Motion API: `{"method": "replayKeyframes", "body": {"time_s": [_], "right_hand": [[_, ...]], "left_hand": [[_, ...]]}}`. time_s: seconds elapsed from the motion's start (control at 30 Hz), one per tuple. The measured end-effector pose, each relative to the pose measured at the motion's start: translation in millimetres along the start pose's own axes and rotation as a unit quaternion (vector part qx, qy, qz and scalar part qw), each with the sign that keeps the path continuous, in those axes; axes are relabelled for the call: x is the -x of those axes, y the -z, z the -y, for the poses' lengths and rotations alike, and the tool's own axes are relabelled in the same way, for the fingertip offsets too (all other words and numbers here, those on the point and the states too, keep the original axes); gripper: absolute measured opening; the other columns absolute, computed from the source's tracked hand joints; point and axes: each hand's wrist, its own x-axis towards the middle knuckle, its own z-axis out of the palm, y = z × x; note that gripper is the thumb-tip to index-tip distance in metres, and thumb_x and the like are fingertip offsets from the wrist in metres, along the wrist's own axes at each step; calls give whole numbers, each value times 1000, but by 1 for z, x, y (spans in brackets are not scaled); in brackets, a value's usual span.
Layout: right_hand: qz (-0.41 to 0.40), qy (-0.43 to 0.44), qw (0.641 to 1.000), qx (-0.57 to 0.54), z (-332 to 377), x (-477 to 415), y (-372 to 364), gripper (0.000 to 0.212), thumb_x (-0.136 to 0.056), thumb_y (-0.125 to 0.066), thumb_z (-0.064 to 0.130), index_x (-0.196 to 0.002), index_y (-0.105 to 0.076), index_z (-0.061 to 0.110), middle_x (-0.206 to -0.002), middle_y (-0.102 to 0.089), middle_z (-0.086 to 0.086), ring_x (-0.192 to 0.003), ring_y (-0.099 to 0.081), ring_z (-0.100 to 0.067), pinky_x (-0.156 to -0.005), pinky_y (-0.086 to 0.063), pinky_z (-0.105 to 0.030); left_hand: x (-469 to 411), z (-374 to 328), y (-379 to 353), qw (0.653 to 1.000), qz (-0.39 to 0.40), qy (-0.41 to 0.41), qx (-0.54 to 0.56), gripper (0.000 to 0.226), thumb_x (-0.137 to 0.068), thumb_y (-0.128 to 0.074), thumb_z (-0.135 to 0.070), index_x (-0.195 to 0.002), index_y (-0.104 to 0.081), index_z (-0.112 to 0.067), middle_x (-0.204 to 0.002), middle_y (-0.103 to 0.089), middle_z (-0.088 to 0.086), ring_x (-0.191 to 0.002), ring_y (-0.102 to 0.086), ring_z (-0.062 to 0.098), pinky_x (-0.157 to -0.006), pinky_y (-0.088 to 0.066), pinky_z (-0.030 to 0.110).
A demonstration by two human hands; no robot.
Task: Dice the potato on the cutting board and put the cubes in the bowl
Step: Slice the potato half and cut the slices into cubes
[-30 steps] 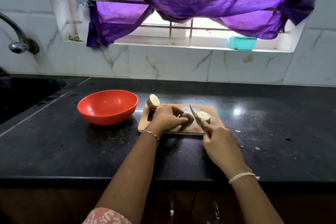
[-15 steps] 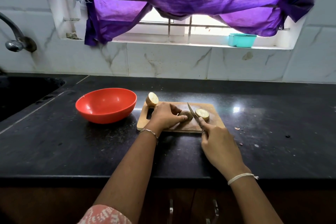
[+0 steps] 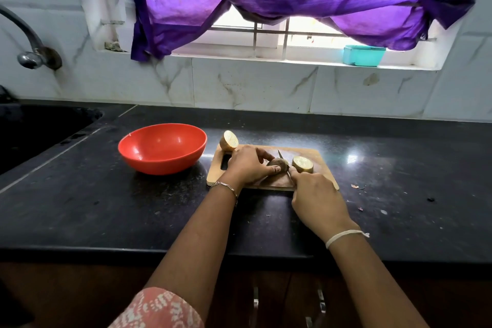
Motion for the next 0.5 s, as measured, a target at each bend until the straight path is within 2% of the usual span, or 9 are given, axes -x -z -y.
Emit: {"method": "replayKeyframes", "body": {"time_s": [0.13, 0.27, 0.5], "right_hand": [[-24, -21, 999, -30, -2, 7, -6, 53, -95, -42, 9, -145, -40, 26, -115, -62, -11, -105, -60, -30, -82, -49, -38], [-80, -42, 989, -120, -7, 15, -6, 48, -97, -43, 12, -143, -45, 29, -117, -60, -8, -100, -59, -28, -82, -48, -37], [-67, -22, 993, -92, -6, 15, -8, 52, -98, -43, 16, -145, -39, 36, -116, -65, -8, -103, -60, -29, -80, -49, -37]], "left_hand": [[1, 0, -2, 1000, -10, 3, 2, 36, -76, -76, -47, -107, -73, -30, -87, -58, -7, -93, -57, 15, -82, -48, 30], [-1, 3, -4, 1000, -16, 3, 9, 35, -76, -76, -47, -106, -73, -29, -82, -57, -8, -89, -56, 14, -78, -47, 28], [-2, 2, -5, 1000, -26, -2, 17, 33, -77, -77, -44, -104, -75, -28, -70, -52, -13, -74, -49, 8, -63, -35, 23]]}}
